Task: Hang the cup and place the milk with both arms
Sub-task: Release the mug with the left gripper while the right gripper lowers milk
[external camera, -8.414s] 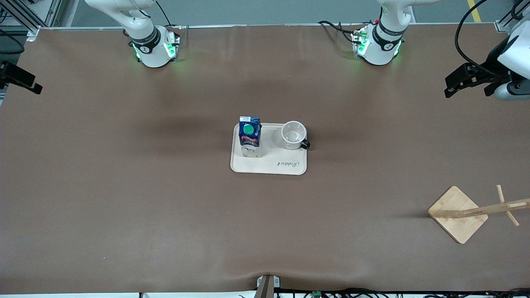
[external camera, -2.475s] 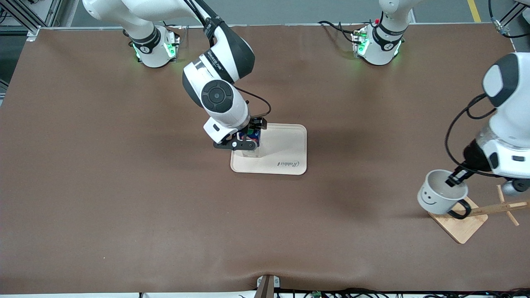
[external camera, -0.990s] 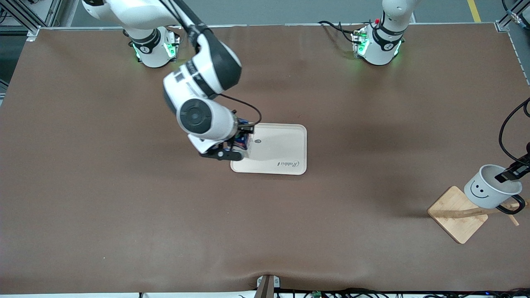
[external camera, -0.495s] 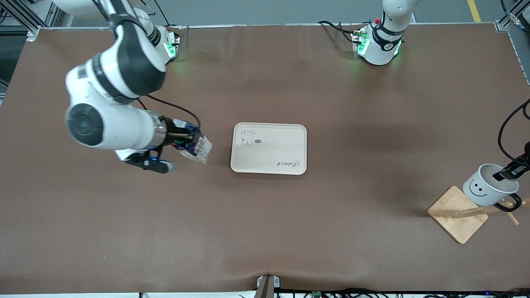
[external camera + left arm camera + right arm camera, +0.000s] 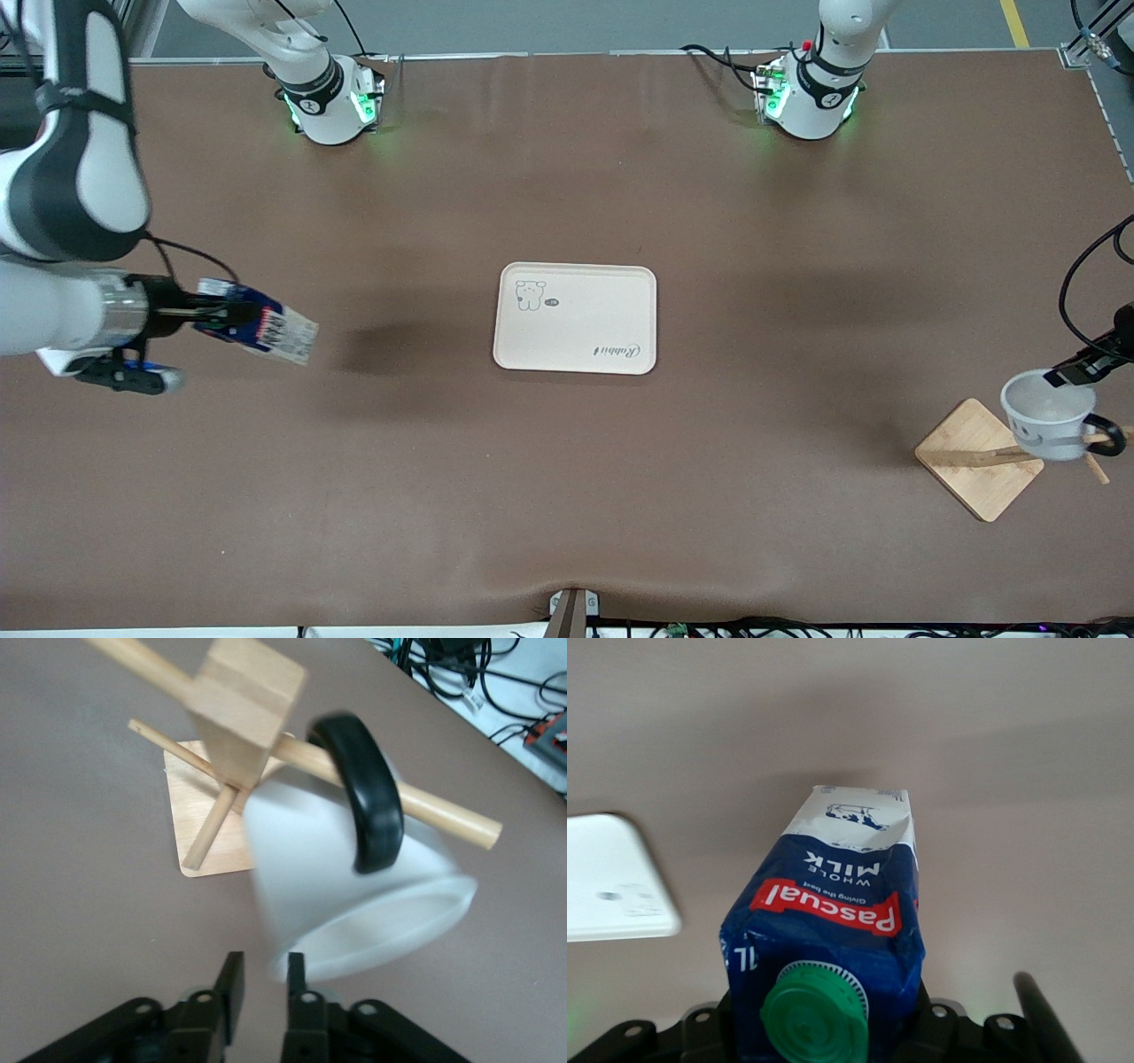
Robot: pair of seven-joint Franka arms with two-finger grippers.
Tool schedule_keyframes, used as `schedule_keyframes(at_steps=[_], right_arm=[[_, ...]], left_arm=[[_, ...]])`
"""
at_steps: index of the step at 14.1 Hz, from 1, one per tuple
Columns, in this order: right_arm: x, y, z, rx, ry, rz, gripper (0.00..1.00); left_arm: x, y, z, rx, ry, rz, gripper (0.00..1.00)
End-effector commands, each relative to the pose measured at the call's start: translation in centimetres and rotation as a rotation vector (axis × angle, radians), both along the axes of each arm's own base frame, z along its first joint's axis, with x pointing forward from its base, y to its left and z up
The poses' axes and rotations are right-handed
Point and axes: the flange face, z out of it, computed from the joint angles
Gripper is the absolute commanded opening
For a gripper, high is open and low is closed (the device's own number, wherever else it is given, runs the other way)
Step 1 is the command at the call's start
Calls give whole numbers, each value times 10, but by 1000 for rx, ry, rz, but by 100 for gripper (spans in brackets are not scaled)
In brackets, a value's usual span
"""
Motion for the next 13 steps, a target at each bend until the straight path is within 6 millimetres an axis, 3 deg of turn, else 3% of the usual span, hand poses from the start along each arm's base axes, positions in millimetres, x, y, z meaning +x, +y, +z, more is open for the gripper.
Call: schedule_keyframes(at_steps=[1, 4, 10, 13], right_arm=[[-22, -46, -36, -7, 51, 31, 0], [-34, -83, -73, 26, 59, 38, 0], [-49, -108, -123, 51, 51, 77, 0], [-51, -113, -138, 46, 44, 63, 0]], left_arm=[[-2, 0, 3, -2, 6, -29, 100], [-3, -8, 13, 0, 17, -38, 100], [-8, -48, 49, 17, 82, -111, 100], [-13, -63, 67, 32, 124, -153, 100]])
